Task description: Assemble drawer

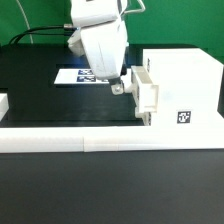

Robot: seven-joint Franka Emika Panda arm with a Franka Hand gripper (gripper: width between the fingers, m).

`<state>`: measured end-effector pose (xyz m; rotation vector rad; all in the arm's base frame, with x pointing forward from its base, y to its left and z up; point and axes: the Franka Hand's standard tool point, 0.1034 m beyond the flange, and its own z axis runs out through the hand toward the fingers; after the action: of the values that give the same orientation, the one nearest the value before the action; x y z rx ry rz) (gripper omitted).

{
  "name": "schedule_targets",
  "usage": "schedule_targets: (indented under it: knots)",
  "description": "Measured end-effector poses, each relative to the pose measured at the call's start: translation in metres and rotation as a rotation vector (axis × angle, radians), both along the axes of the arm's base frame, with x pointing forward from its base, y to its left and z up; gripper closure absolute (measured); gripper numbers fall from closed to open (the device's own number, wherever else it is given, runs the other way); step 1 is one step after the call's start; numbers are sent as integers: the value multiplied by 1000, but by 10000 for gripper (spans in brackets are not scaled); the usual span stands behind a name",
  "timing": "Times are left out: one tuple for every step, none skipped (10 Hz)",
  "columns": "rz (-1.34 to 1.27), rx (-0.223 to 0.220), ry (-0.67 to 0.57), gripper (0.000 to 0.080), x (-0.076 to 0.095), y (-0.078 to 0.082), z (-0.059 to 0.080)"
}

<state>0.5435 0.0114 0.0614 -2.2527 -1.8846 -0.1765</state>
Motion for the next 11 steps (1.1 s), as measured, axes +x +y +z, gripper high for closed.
schedule_targets:
  knots:
    - [-14,-1,6,151,0,6,0]
    - [-15,-1,9,151,-1,10,0]
    - [-25,-1,13,151,-1,13,0]
    - [-34,0,16,151,-1,18,0]
    - [-47,0,20,151,-1,18,0]
    - [-48,-1,20,151,-1,18,0]
    - [-49,-1,20,151,-2,16,0]
    - [-54,-1,21,151,-2,11,-1]
    - [-61,-2,22,151,-3,2,-1]
    - [-79,-7,24,151,-9,-9,1]
    - [-91,-14,24,151,-17,-17,3]
